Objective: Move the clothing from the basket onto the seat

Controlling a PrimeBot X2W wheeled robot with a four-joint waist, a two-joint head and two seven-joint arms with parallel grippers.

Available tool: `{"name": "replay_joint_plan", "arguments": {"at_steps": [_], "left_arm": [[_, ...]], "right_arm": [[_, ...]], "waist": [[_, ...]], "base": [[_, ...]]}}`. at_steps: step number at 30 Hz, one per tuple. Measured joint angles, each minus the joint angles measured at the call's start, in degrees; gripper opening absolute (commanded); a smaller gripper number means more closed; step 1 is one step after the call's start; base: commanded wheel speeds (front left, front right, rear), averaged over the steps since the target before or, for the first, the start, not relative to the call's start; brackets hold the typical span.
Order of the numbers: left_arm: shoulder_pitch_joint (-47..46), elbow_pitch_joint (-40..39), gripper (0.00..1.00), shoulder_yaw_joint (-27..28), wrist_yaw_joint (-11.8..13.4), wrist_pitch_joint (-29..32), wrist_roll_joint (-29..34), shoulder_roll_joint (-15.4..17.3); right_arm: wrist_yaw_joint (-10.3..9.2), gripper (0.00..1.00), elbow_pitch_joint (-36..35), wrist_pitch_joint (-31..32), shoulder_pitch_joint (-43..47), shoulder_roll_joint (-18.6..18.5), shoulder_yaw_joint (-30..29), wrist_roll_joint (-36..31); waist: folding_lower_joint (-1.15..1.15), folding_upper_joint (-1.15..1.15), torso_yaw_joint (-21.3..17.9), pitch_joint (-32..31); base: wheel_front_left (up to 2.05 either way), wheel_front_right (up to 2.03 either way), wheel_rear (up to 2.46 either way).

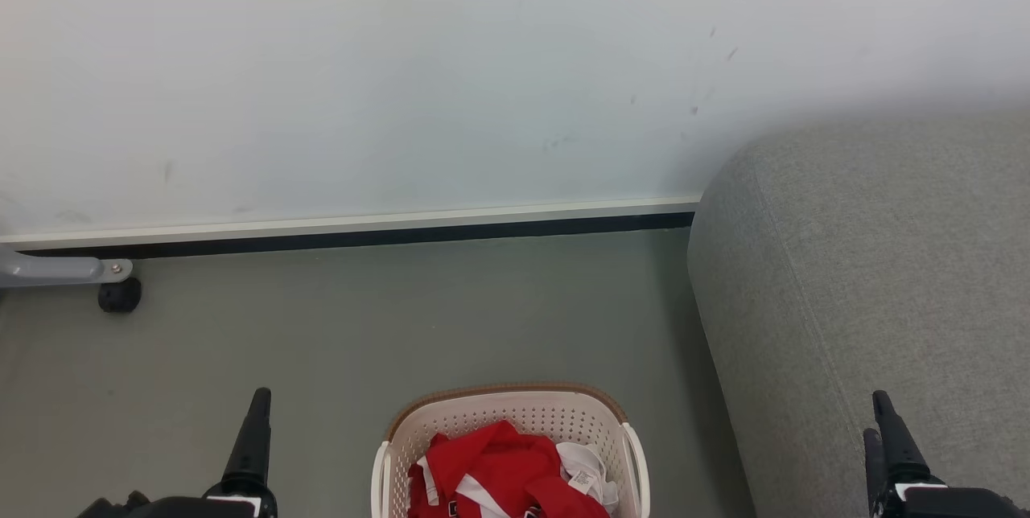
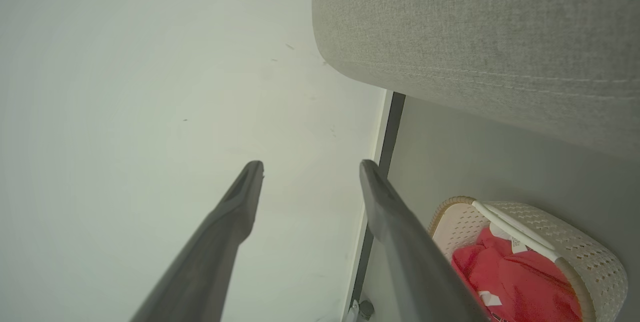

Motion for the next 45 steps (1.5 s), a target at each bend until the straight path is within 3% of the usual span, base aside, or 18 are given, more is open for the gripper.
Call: {"name": "replay_joint_plan", "arguments": {"at_steps": [2,3,7,27,45], "left_arm": [[0.0,-0.2,1.00,-0.1,0.2,-0.3,0.6,0.0],[-0.2,-1.9,1.00,-2.2,1.8,-2.2,10.3,0.6],[-0.3,-2.4,1.00,-3.0,2.8,-3.0,14.4,1.2],[-0.2,-3.6,1.00,-7.1,5.8,-7.0,34.6,4.3],[1.1,-4.1,1.00,-8.2,8.2,-10.5,49.2,5.5]], "right_arm": [[-0.44,1.00,-0.3,-0.2,0.0,0.0,0.3,-1.0],[-1.75,1.00,-2.1,-2.1,-0.2,-0.1,4.1,-11.2],[-2.26,1.00,-2.4,-3.0,-0.2,-0.7,5.9,-15.6],[-5.00,1.00,-2.6,-7.0,-0.3,-1.8,12.6,-33.4],[-7.42,1.00,-3.0,-10.5,-0.3,-2.6,16.2,-47.0]], "waist": [[0.00,0.00,0.0,0.0],[0.00,0.00,-0.2,0.1],[0.00,0.00,-0.2,0.1],[0.00,0.00,-0.6,0.3],[0.00,0.00,-0.9,0.7]], "base": [[0.00,0.00,0.00],[0.00,0.00,0.00],[0.00,0.00,0.00],[0.00,0.00,0.00],[0.00,0.00,0.00]]}}
